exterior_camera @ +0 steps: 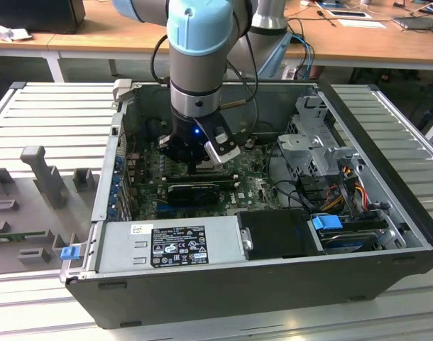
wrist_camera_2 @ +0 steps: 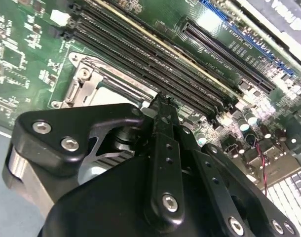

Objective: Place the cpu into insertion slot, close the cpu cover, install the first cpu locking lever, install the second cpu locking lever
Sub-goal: 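Install the second cpu locking lever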

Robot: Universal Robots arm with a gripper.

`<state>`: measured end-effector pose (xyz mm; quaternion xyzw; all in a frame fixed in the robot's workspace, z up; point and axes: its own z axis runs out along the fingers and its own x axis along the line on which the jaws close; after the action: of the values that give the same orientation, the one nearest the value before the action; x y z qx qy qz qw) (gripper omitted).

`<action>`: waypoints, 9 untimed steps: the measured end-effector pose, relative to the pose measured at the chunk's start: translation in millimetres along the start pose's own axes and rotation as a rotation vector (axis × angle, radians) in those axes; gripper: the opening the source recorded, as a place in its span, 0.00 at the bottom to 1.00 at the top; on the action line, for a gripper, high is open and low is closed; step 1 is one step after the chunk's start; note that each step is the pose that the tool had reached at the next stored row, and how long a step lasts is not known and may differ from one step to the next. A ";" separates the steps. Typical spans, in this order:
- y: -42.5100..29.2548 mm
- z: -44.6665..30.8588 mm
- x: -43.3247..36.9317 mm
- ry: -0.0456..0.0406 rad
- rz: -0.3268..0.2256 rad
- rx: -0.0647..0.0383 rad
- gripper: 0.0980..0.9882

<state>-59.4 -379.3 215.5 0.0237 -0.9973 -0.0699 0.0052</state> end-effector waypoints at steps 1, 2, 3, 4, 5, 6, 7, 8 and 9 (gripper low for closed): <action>-0.2 0.9 0.6 0.0000 -0.001 -0.002 0.01; -0.5 1.7 1.5 0.0000 -0.001 -0.007 0.01; -1.4 2.6 3.3 -0.0005 -0.002 -0.017 0.01; -2.0 2.8 4.6 -0.0009 -0.002 -0.024 0.01; -2.7 3.0 6.2 -0.0016 -0.002 -0.031 0.01; -4.5 3.3 6.9 -0.0021 -0.003 -0.039 0.01; -6.2 3.4 7.3 -0.0023 -0.003 -0.044 0.01; -8.3 3.5 7.7 -0.0026 -0.003 -0.051 0.01; -9.9 3.5 8.2 -0.0031 -0.003 -0.060 0.01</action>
<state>-67.2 -389.0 210.7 0.0250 -0.9947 -0.1000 0.0042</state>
